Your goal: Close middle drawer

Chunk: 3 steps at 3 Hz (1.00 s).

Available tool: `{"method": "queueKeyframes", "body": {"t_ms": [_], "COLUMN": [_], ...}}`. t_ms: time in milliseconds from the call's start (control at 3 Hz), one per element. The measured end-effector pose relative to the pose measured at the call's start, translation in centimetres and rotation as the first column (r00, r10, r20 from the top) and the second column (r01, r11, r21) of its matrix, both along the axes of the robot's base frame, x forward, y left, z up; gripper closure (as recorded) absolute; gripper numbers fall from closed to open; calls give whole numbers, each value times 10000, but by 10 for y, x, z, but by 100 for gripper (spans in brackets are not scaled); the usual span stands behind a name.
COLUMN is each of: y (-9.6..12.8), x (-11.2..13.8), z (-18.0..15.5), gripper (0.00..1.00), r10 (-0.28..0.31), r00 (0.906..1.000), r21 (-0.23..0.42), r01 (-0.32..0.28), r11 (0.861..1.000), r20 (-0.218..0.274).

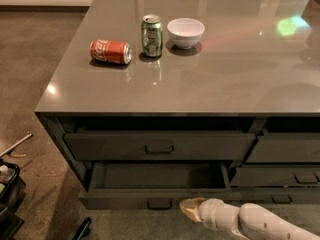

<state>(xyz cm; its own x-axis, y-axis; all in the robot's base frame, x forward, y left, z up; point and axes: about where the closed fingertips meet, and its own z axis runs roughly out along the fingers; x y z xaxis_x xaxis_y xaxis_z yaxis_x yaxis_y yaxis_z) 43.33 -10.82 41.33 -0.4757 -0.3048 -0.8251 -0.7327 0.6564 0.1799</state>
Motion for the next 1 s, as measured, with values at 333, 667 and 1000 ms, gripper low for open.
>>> {"method": "queueKeyframes", "body": {"t_ms": [333, 667, 1000], "y": [1, 35, 35], "x": [1, 52, 52], "z": [1, 18, 18], "gripper": [100, 100, 100], "r10": [29, 694, 686], "r00": [10000, 9937, 9937], "r21": [-13, -436, -435], "r01": [-29, -658, -649], "r11": [10000, 9969, 9969], "r20": [61, 884, 883]}}
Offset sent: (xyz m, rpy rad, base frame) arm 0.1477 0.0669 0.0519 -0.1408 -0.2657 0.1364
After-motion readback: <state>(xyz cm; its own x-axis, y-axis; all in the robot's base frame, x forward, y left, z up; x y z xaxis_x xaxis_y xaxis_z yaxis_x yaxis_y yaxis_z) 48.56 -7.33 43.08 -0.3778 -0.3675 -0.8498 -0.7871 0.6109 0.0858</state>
